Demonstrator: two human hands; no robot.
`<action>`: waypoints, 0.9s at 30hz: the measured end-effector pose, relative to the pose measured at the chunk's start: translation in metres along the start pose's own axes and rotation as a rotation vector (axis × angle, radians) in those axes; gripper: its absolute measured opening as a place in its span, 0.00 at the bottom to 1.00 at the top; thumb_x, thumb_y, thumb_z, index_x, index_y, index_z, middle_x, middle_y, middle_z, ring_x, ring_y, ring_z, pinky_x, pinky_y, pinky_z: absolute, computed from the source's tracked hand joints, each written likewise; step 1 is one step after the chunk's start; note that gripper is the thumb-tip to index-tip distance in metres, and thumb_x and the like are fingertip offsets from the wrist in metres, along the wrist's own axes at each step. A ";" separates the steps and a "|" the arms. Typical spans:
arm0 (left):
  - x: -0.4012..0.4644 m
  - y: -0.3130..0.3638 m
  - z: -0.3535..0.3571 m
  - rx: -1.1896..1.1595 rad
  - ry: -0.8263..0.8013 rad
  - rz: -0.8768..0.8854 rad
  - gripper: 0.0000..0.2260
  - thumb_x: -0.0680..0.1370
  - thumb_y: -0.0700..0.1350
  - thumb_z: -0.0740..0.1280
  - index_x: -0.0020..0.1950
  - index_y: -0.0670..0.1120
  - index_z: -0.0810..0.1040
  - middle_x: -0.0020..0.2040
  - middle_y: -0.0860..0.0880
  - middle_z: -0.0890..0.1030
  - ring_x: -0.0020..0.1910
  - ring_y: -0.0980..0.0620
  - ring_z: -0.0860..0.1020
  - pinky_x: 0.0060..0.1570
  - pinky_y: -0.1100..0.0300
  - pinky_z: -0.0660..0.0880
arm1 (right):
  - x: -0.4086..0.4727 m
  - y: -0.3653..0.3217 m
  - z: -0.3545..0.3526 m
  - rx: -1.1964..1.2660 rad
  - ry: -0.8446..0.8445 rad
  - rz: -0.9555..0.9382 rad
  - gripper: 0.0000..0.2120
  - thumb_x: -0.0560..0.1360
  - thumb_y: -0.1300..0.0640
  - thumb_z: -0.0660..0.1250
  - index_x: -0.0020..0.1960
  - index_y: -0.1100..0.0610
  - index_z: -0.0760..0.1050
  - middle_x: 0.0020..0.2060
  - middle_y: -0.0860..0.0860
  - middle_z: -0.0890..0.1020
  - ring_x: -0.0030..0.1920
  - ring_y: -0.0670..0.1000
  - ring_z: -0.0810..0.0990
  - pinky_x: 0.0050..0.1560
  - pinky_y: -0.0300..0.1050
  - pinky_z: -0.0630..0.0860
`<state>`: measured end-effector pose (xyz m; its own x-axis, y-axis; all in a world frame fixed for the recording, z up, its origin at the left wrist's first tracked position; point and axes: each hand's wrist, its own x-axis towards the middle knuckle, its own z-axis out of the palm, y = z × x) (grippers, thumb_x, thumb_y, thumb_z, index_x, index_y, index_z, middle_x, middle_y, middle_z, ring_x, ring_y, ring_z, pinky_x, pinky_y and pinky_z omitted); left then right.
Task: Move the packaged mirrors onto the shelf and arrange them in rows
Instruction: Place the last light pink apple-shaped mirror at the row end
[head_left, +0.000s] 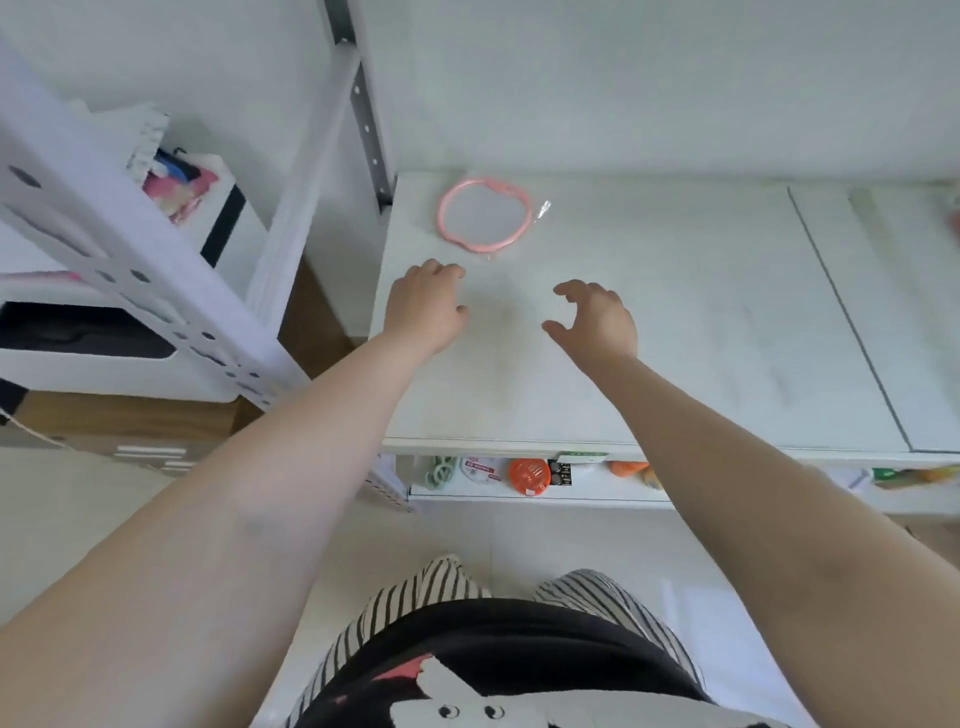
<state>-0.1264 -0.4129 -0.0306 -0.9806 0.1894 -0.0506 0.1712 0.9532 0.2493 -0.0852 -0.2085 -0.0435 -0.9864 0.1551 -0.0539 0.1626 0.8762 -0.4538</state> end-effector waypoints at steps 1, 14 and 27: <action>0.007 -0.002 0.001 -0.018 -0.006 -0.002 0.23 0.77 0.46 0.63 0.71 0.47 0.67 0.68 0.43 0.71 0.65 0.41 0.70 0.61 0.51 0.68 | 0.002 -0.003 0.001 0.022 0.006 0.029 0.22 0.74 0.51 0.68 0.67 0.51 0.71 0.61 0.50 0.77 0.64 0.53 0.73 0.57 0.48 0.72; 0.126 -0.028 0.049 -0.223 0.130 -0.153 0.20 0.80 0.48 0.58 0.69 0.40 0.65 0.69 0.39 0.65 0.69 0.39 0.66 0.63 0.49 0.68 | 0.118 -0.009 0.041 0.476 0.089 0.268 0.24 0.75 0.46 0.68 0.67 0.54 0.70 0.59 0.51 0.78 0.48 0.52 0.76 0.50 0.46 0.76; 0.197 -0.047 0.076 -0.205 0.175 -0.254 0.21 0.78 0.50 0.63 0.66 0.38 0.68 0.66 0.38 0.71 0.66 0.38 0.70 0.61 0.51 0.69 | 0.186 -0.027 0.104 0.037 0.186 0.219 0.21 0.74 0.41 0.62 0.59 0.54 0.77 0.64 0.54 0.72 0.71 0.57 0.59 0.68 0.49 0.58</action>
<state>-0.3204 -0.4021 -0.1261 -0.9939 -0.1072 0.0259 -0.0851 0.8944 0.4390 -0.2754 -0.2514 -0.1338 -0.9061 0.4230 0.0080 0.3671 0.7956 -0.4819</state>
